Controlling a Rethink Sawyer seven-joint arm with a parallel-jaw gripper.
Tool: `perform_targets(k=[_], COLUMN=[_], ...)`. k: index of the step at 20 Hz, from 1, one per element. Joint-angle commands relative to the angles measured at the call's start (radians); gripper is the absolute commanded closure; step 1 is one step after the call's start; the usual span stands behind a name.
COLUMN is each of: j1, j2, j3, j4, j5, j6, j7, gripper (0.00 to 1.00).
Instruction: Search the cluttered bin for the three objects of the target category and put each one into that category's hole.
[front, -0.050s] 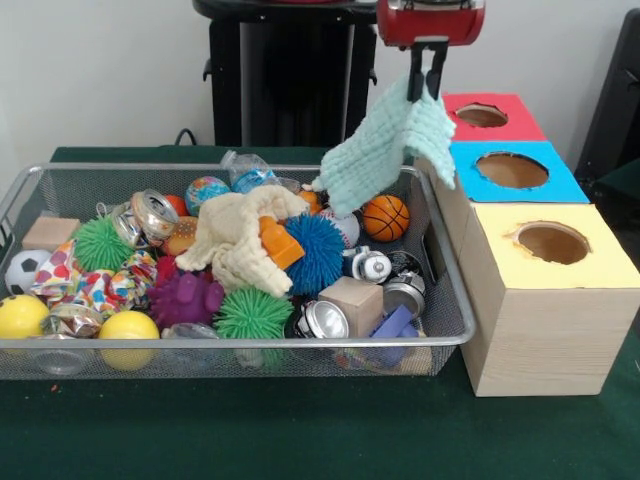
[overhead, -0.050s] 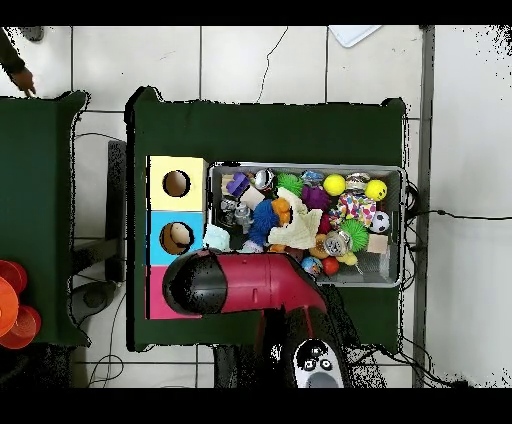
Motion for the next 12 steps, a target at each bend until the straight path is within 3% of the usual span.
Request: perform_targets(k=[1, 7, 12], j1=[-0.015, -0.071, -0.123], j2=[-0.017, 0.036, 0.1], j3=[0.019, 0.029, 0.036], j4=[0.042, 0.007, -0.075], j5=[0.035, -0.038, -0.161], j6=[0.041, -0.046, -0.115], j7=[0.109, 0.029, -0.067], gripper=[1.0, 1.0, 1.0])
